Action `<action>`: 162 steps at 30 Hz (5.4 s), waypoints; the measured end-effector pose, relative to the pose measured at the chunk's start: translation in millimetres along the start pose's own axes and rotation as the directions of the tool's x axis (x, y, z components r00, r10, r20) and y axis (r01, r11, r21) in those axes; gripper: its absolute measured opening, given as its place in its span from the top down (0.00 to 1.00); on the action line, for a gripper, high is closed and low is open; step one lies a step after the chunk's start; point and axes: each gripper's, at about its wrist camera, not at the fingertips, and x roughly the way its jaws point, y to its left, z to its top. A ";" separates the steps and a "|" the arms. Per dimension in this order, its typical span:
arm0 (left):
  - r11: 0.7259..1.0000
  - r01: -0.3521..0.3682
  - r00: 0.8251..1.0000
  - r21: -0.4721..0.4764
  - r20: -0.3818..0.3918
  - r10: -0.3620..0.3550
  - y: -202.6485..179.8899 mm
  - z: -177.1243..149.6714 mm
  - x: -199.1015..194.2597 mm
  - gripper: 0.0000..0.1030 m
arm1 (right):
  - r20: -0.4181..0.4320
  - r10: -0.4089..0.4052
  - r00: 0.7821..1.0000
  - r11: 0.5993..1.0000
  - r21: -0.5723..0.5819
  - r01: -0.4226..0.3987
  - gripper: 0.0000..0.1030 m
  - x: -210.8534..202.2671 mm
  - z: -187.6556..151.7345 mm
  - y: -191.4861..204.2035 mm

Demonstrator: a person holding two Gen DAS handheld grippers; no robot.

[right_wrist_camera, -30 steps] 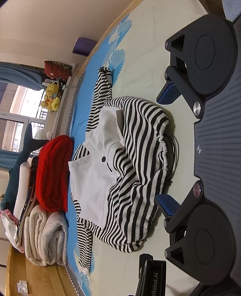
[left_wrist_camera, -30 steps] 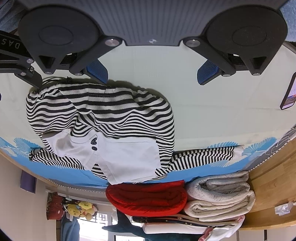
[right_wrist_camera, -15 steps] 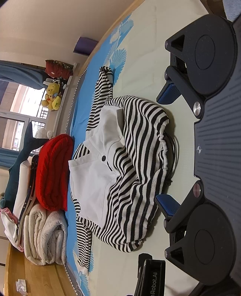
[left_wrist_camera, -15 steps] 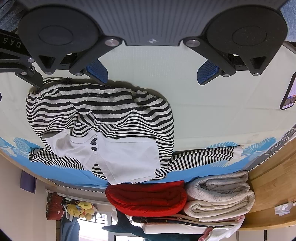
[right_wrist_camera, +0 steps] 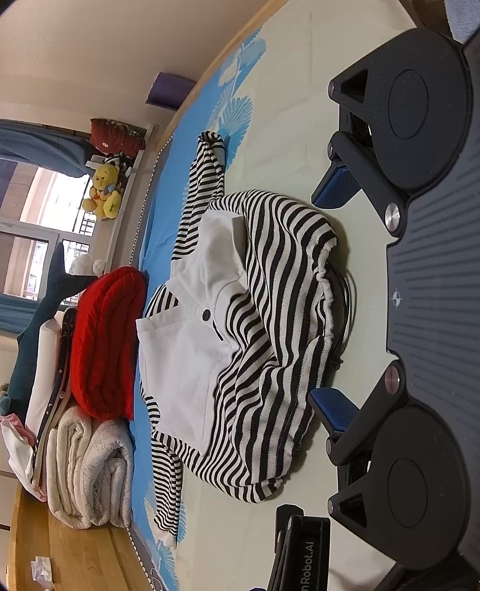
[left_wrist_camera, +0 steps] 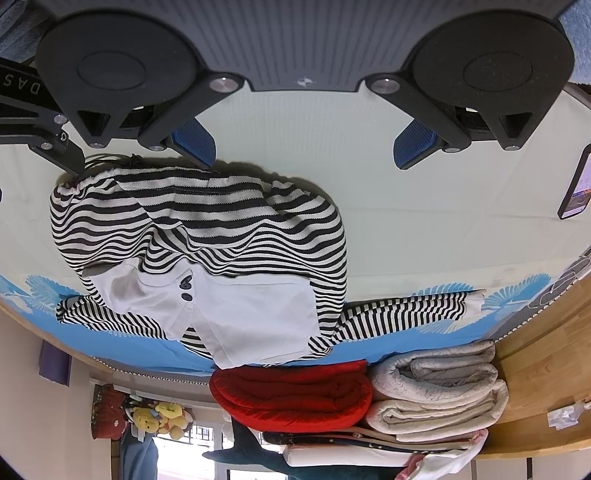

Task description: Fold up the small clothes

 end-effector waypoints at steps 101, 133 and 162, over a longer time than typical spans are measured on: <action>0.964 0.163 0.938 -0.210 -0.271 -0.217 65.6 130.3 137.0 0.82 | -0.103 0.213 0.972 0.825 0.552 -0.122 0.95 146.7 114.7 -122.2; 0.970 0.122 0.909 -0.209 -0.369 -0.194 83.8 26.8 90.9 0.84 | -0.367 0.403 0.839 0.862 0.461 -0.212 0.94 88.3 -2.6 -136.0; 0.872 -0.135 0.976 -0.471 -0.213 0.036 152.5 129.3 187.1 0.03 | -0.124 0.053 0.991 0.304 0.947 0.102 0.97 375.1 134.2 -349.9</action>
